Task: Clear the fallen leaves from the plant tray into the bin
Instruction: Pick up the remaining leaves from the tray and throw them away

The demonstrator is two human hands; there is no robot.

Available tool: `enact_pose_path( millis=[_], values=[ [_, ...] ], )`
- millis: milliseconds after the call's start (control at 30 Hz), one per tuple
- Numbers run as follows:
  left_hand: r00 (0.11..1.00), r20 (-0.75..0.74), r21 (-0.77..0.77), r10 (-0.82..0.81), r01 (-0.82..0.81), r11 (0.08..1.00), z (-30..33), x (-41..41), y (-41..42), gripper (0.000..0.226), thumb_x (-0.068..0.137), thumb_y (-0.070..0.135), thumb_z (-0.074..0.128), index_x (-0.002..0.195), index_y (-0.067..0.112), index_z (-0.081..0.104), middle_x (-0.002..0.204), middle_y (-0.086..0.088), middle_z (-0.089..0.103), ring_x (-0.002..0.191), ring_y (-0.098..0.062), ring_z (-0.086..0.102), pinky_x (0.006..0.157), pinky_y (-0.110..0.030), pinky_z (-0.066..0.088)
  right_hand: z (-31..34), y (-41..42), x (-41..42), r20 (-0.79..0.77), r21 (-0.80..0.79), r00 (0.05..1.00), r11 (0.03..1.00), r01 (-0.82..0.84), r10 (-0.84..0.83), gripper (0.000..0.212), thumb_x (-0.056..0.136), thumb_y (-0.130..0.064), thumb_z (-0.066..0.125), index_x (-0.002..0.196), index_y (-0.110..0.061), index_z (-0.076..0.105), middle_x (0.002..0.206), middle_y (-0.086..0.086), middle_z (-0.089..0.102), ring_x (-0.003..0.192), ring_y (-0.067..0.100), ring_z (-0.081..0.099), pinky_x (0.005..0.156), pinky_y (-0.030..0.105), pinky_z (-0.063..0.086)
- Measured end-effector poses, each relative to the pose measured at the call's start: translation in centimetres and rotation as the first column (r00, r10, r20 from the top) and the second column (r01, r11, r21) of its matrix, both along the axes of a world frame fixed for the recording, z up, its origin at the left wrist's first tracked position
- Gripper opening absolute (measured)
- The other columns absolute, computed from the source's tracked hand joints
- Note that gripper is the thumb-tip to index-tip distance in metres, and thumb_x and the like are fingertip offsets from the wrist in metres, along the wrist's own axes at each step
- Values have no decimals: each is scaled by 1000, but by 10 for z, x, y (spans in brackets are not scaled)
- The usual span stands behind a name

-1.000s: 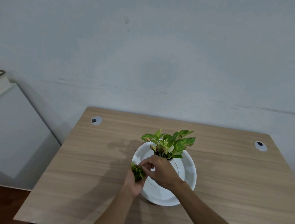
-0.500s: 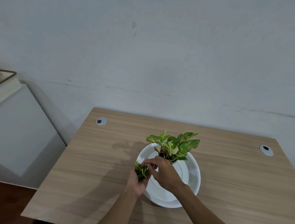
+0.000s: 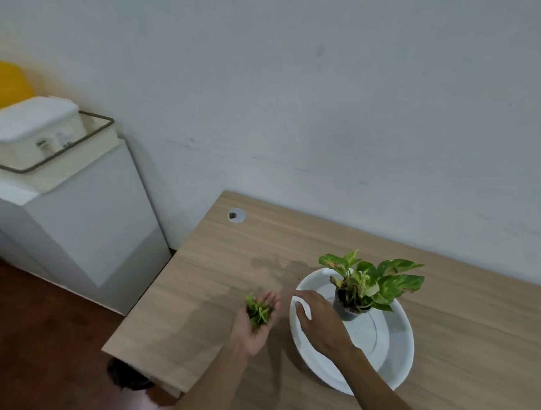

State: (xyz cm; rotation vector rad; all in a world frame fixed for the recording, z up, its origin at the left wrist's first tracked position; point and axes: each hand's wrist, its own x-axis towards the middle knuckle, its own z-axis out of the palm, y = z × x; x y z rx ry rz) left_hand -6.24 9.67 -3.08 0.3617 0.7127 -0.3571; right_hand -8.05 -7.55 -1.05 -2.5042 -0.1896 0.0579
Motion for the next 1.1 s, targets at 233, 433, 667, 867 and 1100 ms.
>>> enact_pose_path(
  millis=[233, 433, 667, 867, 1100],
  values=[
    [996, -30, 60, 83, -82, 995, -8, 9, 101, 42, 103, 27, 34, 119, -6, 54, 110, -23, 62, 101, -32, 61, 104, -41, 40, -18, 76, 26, -59, -56, 996, 996, -67, 64, 37, 98, -23, 47, 135, -21, 50, 140, -2, 52, 130, 16, 47, 107, 20, 28],
    [977, -51, 54, 206, -203, 978, -16, 1, 206, 41, 103, 23, 30, 113, -10, 54, 110, -25, 60, 102, -33, 58, 106, -43, 37, -33, 173, 50, -122, -89, 974, 976, -201, 189, 41, 97, -28, 48, 137, -19, 50, 143, 2, 50, 133, 17, 44, 113, 29, 32],
    [947, -57, 51, 317, -314, 948, -40, -3, 320, 43, 103, 25, 30, 120, -6, 53, 121, -23, 57, 118, -32, 52, 113, -42, 33, -49, 299, 85, -174, -91, 929, 934, -346, 327, 44, 100, -31, 44, 141, -16, 45, 148, 3, 45, 138, 17, 38, 116, 29, 25],
    [926, -56, 90, 373, -367, 926, -69, -1, 387, 39, 101, 26, 37, 115, -5, 57, 123, -22, 57, 111, -30, 57, 107, -41, 39, -77, 375, 115, -146, -182, 871, 853, -489, 469, 43, 100, -43, 38, 137, -26, 51, 147, -4, 46, 143, 12, 29, 119, 33, 16],
    [916, -110, 62, 386, -381, 922, -107, 7, 420, 38, 100, 26, 42, 113, -5, 59, 117, -20, 62, 110, -29, 59, 102, -41, 43, -108, 402, 113, -79, -450, 833, 726, -520, 548, 48, 94, -56, 30, 91, -33, 72, 98, -15, 69, 104, 10, 53, 113, 42, 23]
  ],
)
